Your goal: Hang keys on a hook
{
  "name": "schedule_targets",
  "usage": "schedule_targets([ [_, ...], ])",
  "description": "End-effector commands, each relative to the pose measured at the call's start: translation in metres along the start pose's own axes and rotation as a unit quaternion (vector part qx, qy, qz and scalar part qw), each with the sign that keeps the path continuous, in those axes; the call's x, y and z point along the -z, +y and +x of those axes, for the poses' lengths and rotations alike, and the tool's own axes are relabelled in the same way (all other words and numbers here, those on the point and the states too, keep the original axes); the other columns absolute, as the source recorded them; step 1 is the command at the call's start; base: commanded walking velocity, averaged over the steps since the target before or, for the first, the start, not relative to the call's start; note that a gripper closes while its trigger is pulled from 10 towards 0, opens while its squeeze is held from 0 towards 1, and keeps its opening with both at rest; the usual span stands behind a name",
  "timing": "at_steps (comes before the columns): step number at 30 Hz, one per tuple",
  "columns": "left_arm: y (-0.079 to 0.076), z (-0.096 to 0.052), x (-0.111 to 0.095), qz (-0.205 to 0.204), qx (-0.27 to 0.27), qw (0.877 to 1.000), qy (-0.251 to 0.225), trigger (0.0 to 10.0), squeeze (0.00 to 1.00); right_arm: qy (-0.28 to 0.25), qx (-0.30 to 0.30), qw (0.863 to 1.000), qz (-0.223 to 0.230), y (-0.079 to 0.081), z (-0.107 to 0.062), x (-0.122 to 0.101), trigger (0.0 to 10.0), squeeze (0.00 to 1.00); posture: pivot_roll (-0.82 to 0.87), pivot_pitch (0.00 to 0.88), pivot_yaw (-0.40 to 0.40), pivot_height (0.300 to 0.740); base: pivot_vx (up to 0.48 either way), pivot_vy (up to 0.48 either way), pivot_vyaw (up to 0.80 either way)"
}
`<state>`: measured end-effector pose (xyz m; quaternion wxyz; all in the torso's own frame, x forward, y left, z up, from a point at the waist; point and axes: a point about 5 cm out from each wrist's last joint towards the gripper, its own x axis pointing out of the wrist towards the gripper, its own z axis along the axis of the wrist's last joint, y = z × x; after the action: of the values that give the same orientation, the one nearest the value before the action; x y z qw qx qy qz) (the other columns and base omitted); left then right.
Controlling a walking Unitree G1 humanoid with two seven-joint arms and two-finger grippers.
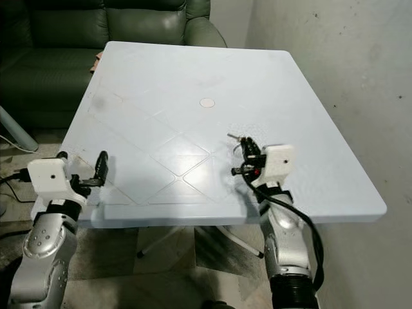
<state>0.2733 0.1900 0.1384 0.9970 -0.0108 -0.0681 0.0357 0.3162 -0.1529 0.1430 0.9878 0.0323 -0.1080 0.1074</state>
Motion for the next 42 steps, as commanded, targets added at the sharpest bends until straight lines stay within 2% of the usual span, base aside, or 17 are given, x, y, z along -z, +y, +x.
schedule_targets([
  [1, 0.003, 0.001, 0.001, -0.003, -0.009, 1.0, 0.001, 10.0, 0.0, -0.014, -0.008, 1.0, -0.017, 0.004, 0.003, -0.009, 10.0, 0.0, 0.0, 0.042, -0.039, 0.74, 0.0, 0.0, 0.0],
  [23, 0.005, 0.0, 0.0, -0.012, -0.021, 1.0, -0.01, 10.0, 0.0, -0.005, -0.013, 1.0, -0.022, 0.004, 0.008, -0.01, 10.0, 0.0, 0.02, 0.048, -0.063, 0.74, 0.0, 0.0, 0.0],
  [29, 0.016, 0.0, 0.001, -0.003, -0.03, 0.999, -0.009, 10.0, 0.0, 0.003, 0.003, 1.0, -0.021, -0.005, 0.009, -0.008, 10.0, 0.0, 0.02, 0.046, -0.066, 0.74, 0.0, 0.0, 0.0],
  [30, 0.018, -0.001, 0.001, -0.002, -0.031, 0.999, -0.008, 10.0, 0.0, 0.006, 0.014, 1.0, -0.027, -0.012, 0.01, -0.007, 10.0, 0.0, 0.02, 0.043, -0.064, 0.74, 0.0, 0.0, 0.0],
  [33, 0.034, -0.006, 0.008, 0.006, -0.05, 0.999, 0.003, 10.0, 0.0, 0.025, 0.057, 0.997, -0.051, -0.046, 0.006, -0.003, 10.0, 0.0, 0.02, 0.039, -0.062, 0.74, 0.0, 0.0, 0.0],
  [35, 0.035, -0.006, 0.008, 0.007, -0.051, 0.999, 0.002, 10.0, 0.0, 0.025, 0.062, 0.997, -0.05, -0.049, 0.006, -0.003, 10.0, 0.0, 0.02, 0.039, -0.064, 0.74, 0.0, 0.0, 0.0],
  [39, 0.023, -0.007, 0.009, 0.007, -0.037, 0.999, 0.003, 10.0, 0.0, 0.025, 0.054, 0.997, -0.047, -0.042, 0.006, -0.001, 10.0, 0.0, 0.02, 0.038, -0.062, 0.74, 0.0, 0.0, 0.0],
  [42, 0.026, -0.006, 0.008, 0.006, -0.041, 0.999, 0.001, 10.0, 0.0, 0.025, 0.056, 0.997, -0.046, -0.043, 0.007, -0.002, 10.0, 0.0, 0.02, 0.039, -0.063, 0.74, 0.0, 0.0, 0.0],
])
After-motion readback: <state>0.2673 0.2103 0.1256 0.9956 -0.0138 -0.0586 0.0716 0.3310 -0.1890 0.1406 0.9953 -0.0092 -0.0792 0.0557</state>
